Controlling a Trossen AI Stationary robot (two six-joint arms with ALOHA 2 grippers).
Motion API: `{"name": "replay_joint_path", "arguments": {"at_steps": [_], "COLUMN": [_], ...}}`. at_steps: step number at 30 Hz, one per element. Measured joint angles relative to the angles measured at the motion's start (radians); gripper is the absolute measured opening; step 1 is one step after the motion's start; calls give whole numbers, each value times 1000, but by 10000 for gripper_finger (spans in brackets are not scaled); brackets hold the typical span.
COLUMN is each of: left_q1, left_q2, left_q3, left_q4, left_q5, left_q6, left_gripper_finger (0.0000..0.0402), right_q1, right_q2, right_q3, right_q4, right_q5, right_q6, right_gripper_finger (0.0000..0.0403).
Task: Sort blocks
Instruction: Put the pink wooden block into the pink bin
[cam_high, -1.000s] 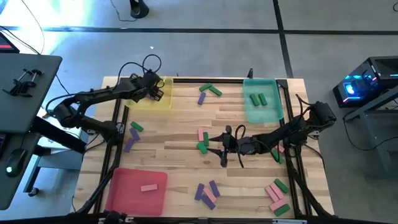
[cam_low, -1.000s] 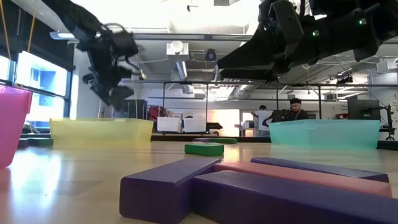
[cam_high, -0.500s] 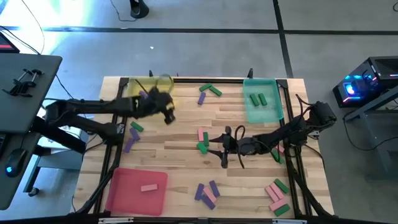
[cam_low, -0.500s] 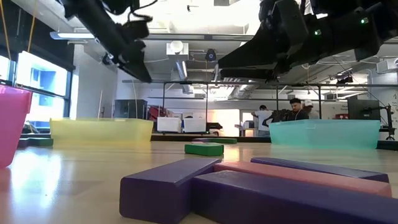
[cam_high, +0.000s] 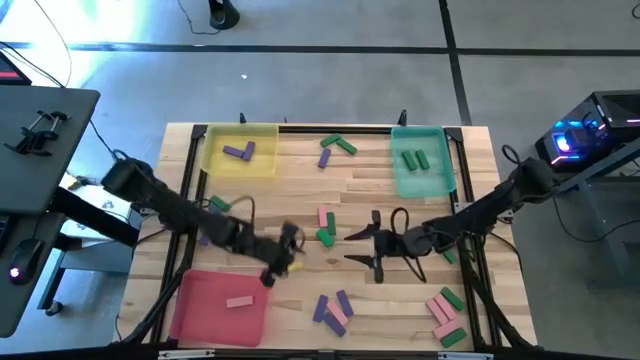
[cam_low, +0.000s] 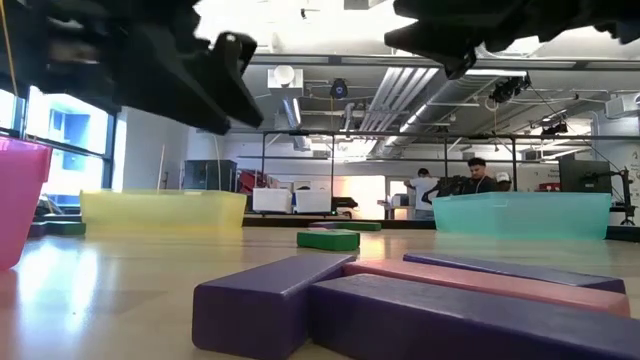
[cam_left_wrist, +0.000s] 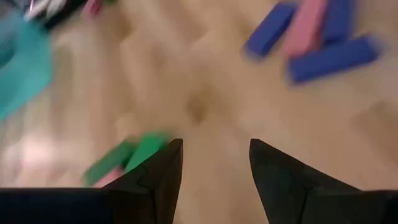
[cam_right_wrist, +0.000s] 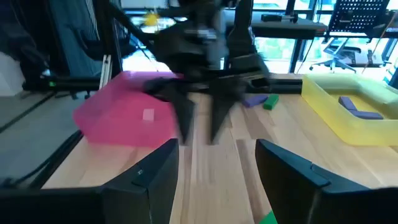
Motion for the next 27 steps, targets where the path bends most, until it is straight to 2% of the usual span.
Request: {"name": "replay_joint_path", "arguments": {"at_steps": [4, 6, 11, 14, 17, 20, 24, 27], "left_q1": [-84, -112, -177, -189, -183, -169, -133, -95], "left_q2": [92, 132, 274, 369, 445, 500, 539, 547], "left_q3": [0, 14, 179, 330, 483, 590, 639, 638], "left_q4": [237, 295, 216, 75, -100, -224, -264, -264], "left_q5": [-1, -11, -198, -215, -166, -90, -27, 92], "left_q6": [-105, -167, -284, -356, -436, -438, -409, -359], "left_gripper_finger": [172, 172, 172, 172, 172, 173, 175, 175], "right_q1": [20, 31, 75, 109, 138, 154, 156, 159], "right_q2": [-1, -1, -1, -1, -1, -1, -1, -1], "right_q3": [0, 0, 0, 0, 0, 0, -1, 0], "right_q4": [-6, -15, -42, -58, -73, -91, -107, -123], "right_q5": [12, 12, 15, 15, 15, 14, 14, 14], "right_q6": [11, 19, 38, 40, 28, 10, 11, 24], "right_gripper_finger": [199, 199, 199, 199, 199, 199, 199, 199]}}
